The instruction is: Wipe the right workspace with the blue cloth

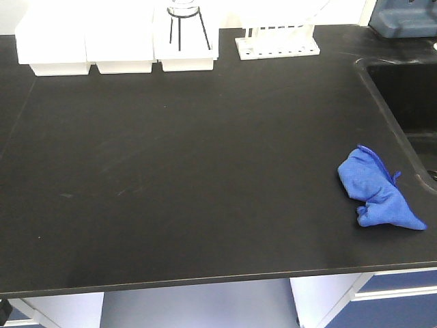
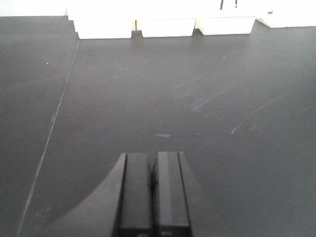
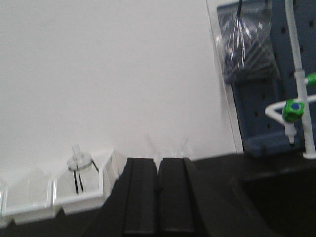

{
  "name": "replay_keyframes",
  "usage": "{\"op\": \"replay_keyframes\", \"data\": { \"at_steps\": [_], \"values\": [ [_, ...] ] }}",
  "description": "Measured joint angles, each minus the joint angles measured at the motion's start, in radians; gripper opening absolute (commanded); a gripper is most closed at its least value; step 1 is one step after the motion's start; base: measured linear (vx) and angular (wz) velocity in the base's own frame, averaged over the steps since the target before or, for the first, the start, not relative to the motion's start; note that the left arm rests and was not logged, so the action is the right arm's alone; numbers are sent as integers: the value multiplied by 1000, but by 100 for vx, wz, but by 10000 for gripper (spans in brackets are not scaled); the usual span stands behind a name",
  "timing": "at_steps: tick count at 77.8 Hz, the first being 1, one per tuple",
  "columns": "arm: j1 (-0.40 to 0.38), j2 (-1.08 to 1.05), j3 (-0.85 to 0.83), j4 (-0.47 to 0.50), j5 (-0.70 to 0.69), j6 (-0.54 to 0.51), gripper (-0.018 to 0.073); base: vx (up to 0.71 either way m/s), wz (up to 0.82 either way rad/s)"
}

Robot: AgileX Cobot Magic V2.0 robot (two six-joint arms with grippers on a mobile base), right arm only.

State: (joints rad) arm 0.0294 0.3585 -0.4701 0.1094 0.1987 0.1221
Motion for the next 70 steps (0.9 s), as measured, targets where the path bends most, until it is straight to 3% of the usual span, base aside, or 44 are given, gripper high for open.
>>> {"op": "replay_keyframes", "data": {
  "at_steps": [15, 24, 48, 70],
  "values": [
    [0, 401, -278, -1, 402, -70, -5, 0, 0],
    [0, 572, -369, -1, 515, -138, -5, 0, 0],
    [0, 771, -401, -14, 537, -228, 45, 0, 0],
    [0, 818, -401, -89, 556, -226, 325, 0, 0]
  ]
}}
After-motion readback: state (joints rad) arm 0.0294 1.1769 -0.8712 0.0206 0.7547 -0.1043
